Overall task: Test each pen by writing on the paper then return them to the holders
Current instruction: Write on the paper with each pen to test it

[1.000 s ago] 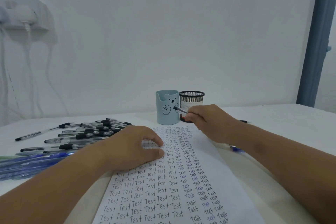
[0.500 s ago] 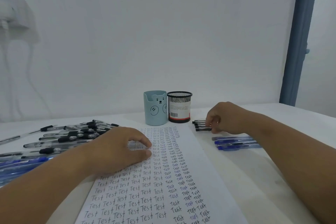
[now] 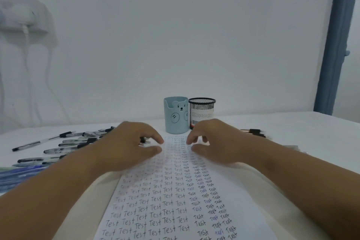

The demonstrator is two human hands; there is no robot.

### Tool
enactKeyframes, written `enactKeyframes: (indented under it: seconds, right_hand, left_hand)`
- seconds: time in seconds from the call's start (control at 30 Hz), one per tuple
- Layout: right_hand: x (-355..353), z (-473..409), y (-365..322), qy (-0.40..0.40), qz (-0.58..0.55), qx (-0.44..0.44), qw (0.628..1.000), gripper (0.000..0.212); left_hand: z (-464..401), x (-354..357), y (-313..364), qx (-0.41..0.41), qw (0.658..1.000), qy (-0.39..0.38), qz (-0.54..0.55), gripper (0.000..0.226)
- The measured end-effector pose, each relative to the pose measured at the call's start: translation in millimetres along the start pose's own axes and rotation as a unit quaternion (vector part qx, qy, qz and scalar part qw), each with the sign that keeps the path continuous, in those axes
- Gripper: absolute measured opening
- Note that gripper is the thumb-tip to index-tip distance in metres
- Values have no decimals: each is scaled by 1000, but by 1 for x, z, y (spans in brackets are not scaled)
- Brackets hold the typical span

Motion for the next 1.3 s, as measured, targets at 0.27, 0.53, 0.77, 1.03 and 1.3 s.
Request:
enactKeyframes:
  seconds: [0.27, 0.53, 0.77, 1.03, 1.3]
  right_hand:
    - [23, 4, -44, -25, -60, -74, 995, 20]
    - [25, 4, -38, -26, -74, -70, 995, 15]
    - [25, 5, -37, -29, -85, -65, 994, 15]
    - [26, 5, -36, -30, -80, -62, 994, 16]
    - [26, 4, -35, -29, -79, -60, 995, 17]
  left_hand:
    - [8, -66, -40, -66, 976, -125, -164, 17]
    - [23, -57, -62, -136, 938, -227, -225, 16]
    - [22, -54, -51, -129, 947, -200, -215, 8]
    - [-2, -66, -7, -80, 973, 30, 214, 17]
    - [-5, -13, -13, -243, 661, 104, 702, 27]
Point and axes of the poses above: each hand's wrist, its own z-axis away from the middle knuckle, its own x-axis out of the palm, y = z × x, the point moved 9 cm from there along -z, towards the middle knuckle, and after that the axes turned 10 degrees about y, right-handed, at the moved point
